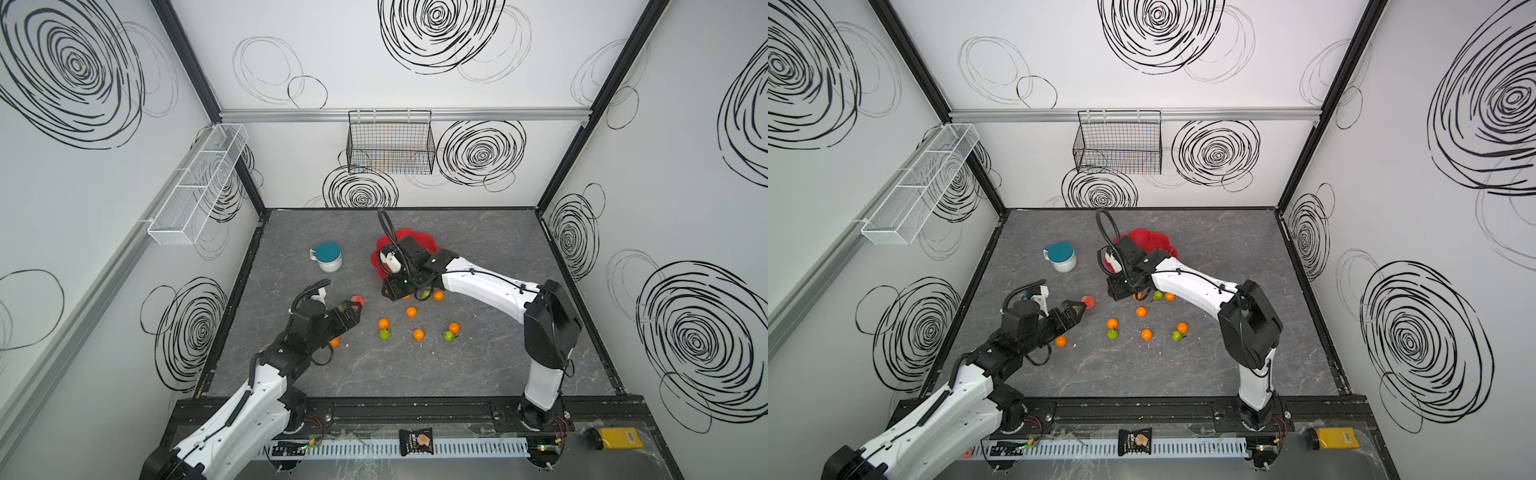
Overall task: Place and organize the fake fruits in the fruit bowl
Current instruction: 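Lift the peach with the right gripper and carry it over the bowl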
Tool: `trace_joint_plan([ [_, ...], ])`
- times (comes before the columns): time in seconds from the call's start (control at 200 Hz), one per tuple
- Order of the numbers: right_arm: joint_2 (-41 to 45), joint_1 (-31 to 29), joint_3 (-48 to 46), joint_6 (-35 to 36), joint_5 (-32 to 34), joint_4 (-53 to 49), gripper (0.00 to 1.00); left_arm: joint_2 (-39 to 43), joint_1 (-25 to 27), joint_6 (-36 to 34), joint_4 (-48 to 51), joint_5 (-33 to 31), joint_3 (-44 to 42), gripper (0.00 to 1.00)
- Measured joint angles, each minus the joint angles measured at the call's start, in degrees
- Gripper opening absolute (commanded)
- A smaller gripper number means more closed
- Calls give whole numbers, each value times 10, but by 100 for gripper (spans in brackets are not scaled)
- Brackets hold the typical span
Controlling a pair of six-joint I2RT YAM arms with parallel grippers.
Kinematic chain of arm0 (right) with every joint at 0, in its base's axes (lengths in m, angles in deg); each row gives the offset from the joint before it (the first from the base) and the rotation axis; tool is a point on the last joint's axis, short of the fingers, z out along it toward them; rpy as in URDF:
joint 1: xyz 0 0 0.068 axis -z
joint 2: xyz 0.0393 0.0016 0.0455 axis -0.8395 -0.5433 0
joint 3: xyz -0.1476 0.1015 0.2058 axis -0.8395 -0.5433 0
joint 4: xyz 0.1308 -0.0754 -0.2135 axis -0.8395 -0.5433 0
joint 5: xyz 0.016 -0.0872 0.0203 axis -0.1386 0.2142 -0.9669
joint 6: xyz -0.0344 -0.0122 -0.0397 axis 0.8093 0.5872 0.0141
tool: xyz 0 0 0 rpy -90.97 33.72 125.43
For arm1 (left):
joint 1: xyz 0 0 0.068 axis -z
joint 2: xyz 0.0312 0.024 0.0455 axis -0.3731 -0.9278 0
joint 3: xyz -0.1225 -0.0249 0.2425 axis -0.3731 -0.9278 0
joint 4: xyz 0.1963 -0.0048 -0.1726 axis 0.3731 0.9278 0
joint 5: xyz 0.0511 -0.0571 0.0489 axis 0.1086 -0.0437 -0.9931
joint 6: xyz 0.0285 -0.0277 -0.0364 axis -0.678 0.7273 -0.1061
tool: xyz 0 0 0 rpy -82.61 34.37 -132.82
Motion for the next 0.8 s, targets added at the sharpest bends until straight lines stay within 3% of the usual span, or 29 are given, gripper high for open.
trace_joint_plan([
  [0.155,0,49,-7,-2,4,0,44,-61,49,-7,-48,-20,24,99],
  [0.33,-19,70,9,-10,16,-3,43,-112,69,-13,-80,-33,41,100],
  [0.5,-72,69,51,-15,23,-5,42,-126,62,-18,-94,-37,43,99],
  [0.8,-162,58,149,-15,50,-32,42,-114,4,-28,-97,-25,43,99],
])
